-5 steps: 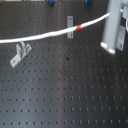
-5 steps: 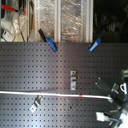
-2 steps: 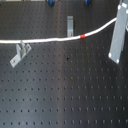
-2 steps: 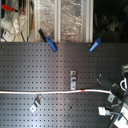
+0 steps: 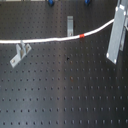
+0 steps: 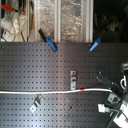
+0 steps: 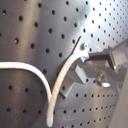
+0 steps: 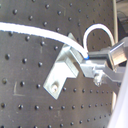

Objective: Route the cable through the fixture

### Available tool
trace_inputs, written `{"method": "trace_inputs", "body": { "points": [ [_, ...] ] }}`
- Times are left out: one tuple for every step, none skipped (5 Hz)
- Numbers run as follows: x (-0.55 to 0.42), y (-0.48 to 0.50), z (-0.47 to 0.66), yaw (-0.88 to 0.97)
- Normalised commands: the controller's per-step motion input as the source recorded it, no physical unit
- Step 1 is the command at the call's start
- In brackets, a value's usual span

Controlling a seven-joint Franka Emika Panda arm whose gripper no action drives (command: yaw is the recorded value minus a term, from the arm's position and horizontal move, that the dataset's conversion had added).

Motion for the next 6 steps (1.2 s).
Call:
{"method": "trace_inputs", "body": {
  "points": [
    [-0.226,-0.161,0.01,0.07],
    [0.123,0.176,-0.53,0.03],
    [-0.204,0.312,-0.74,0.17],
    [-0.383,0.317,-0.65,0.21],
    [-0.391,0.358,-0.56,0.2],
    [-0.334,0.335,-0.44,0.21]
  ]
}}
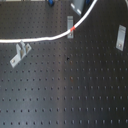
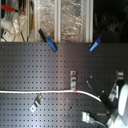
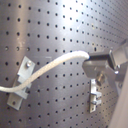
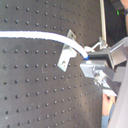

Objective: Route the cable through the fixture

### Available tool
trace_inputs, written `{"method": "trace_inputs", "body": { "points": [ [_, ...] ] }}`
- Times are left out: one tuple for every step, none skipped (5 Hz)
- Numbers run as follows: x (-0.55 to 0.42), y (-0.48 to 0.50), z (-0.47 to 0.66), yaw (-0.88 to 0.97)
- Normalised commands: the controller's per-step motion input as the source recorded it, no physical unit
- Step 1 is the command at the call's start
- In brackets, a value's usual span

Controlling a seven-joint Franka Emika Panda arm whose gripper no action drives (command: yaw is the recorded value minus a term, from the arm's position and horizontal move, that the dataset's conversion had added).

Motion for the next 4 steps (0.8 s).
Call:
{"method": "trace_inputs", "body": {
  "points": [
    [-0.275,0.301,-0.24,0.13],
    [0.013,0.011,0.0,-0.1],
    [0.263,-0.305,0.06,-0.43],
    [0.311,-0.36,0.05,-0.49]
  ]
}}
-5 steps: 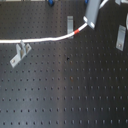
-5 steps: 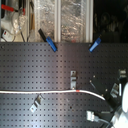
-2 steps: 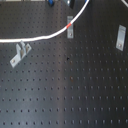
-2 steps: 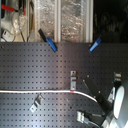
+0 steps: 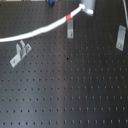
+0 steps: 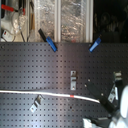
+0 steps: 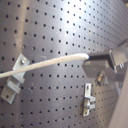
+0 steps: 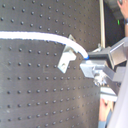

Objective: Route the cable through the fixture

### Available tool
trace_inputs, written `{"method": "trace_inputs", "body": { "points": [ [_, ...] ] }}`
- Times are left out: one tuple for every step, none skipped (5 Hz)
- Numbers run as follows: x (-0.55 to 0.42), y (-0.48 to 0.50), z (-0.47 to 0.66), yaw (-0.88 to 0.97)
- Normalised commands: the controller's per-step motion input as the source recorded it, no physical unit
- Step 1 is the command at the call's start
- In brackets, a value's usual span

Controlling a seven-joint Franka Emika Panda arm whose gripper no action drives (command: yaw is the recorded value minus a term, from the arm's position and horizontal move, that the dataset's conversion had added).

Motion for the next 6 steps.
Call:
{"method": "trace_inputs", "body": {
  "points": [
    [0.316,-0.393,0.06,-0.51],
    [0.261,-0.376,0.11,-0.49],
    [0.352,-0.329,0.19,-0.42],
    [-0.01,-0.024,0.0,0.0],
    [-0.124,-0.134,0.39,-0.2],
    [-0.204,-0.101,0.45,-0.24]
  ]
}}
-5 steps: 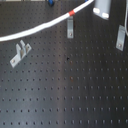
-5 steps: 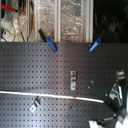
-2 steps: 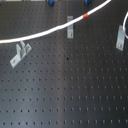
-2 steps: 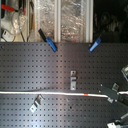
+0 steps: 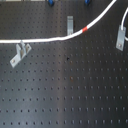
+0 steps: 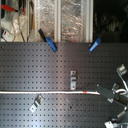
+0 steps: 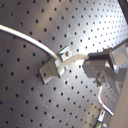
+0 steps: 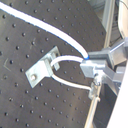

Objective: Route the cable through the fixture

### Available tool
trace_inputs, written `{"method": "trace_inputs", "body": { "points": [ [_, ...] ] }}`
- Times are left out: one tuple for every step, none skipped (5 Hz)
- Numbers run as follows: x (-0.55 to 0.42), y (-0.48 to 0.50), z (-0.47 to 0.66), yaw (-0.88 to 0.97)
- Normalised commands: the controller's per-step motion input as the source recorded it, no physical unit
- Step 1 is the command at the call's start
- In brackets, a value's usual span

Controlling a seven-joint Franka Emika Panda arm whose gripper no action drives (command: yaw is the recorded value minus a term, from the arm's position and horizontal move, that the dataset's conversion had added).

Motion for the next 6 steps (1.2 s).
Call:
{"method": "trace_inputs", "body": {
  "points": [
    [-0.173,-0.067,0.23,-0.15],
    [-0.199,-0.121,0.13,-0.15],
    [-0.388,-0.152,0.06,-0.14],
    [-0.517,-0.042,0.01,-0.14],
    [-0.492,0.034,-0.05,-0.05],
    [-0.541,0.05,0.01,-0.08]
  ]
}}
